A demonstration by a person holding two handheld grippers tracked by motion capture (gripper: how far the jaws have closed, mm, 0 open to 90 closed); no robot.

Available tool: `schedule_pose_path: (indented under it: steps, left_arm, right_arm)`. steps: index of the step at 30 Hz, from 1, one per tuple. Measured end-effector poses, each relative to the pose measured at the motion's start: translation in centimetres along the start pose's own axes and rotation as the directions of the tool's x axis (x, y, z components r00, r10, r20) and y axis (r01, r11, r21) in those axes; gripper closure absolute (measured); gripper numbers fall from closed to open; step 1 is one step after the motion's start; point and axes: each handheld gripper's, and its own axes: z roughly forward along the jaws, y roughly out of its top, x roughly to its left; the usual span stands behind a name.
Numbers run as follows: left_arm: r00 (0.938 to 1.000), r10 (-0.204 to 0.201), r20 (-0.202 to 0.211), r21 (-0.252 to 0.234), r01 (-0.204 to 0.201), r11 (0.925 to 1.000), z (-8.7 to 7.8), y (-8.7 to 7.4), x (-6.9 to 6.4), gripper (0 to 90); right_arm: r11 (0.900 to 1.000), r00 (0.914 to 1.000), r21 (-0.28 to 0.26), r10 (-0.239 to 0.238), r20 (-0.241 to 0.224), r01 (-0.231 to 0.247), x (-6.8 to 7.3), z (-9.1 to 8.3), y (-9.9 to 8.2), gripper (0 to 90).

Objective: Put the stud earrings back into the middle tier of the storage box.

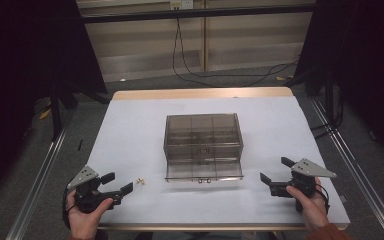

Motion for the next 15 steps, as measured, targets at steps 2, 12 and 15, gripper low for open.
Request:
schedule_pose_path:
  steps: [2, 12, 15]
  left_arm:
    - [1.0, 0.006, 0.0, 0.002, -0.006, 1.0, -0.05, -0.03, -0.04, 13.9]
    - [0.9988, 0.046, 0.016, 0.015, -0.046, 0.9988, 0.35, 0.22, -0.5, 15.2]
    - [0.9978, 0.063, 0.019, 0.028, -0.064, 0.9976, 0.49, 0.39, -0.65, 16.9]
  right_arm:
    - [1.0, 1.0, 0.002, -0.008, -0.006, 0.008, -0.02, -0.01, -0.01, 3.7]
    - [0.9999, 0.9997, 0.005, -0.014, -0.02, 0.014, 0.03, 0.05, 0.01, 4.7]
    - [0.9998, 0.9995, 0.008, -0.016, -0.026, 0.016, 0.02, 0.07, 0.02, 6.1]
